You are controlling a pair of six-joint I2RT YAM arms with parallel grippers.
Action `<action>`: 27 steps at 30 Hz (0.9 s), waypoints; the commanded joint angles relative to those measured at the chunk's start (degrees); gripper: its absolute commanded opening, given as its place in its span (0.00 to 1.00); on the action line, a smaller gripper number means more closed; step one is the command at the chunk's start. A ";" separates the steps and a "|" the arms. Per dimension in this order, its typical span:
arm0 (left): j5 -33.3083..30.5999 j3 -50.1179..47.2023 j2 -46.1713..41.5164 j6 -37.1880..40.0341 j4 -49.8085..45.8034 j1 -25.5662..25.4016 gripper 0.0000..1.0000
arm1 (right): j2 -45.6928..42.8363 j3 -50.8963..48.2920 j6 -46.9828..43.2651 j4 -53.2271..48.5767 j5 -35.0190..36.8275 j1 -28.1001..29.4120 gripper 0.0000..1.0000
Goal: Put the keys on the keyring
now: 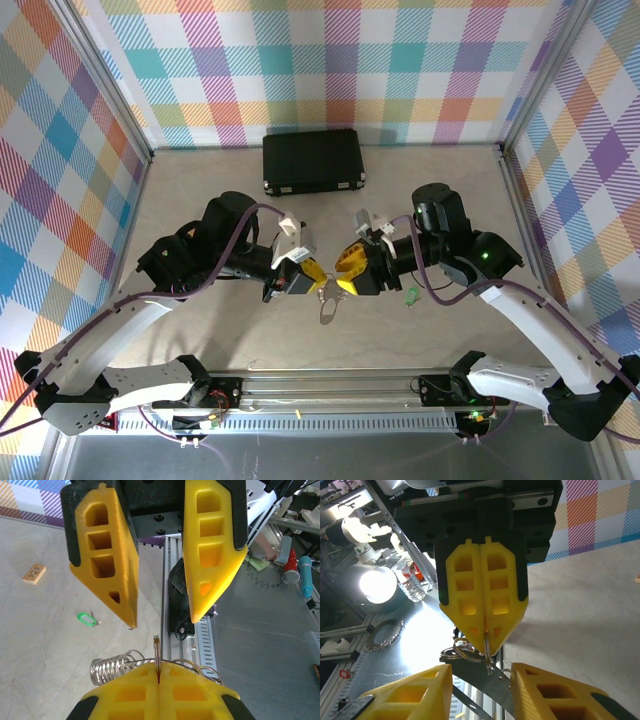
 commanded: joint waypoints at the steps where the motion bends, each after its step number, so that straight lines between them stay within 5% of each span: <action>1: 1.54 1.05 -0.18 1.10 0.13 -0.48 0.00 | 0.47 1.92 -2.48 -0.96 -2.14 0.79 0.32; 14: 1.37 0.37 -0.48 1.11 0.19 -0.52 0.00 | 1.48 2.66 -3.89 -0.90 3.80 3.76 0.32; 24: 0.80 0.98 -0.24 2.21 -1.55 -0.54 0.00 | 1.90 3.26 -4.32 -1.90 5.39 4.50 0.02; 27: 0.44 1.20 -0.16 2.48 -2.02 -0.49 0.00 | 1.72 3.33 -4.76 -2.28 6.44 4.93 0.00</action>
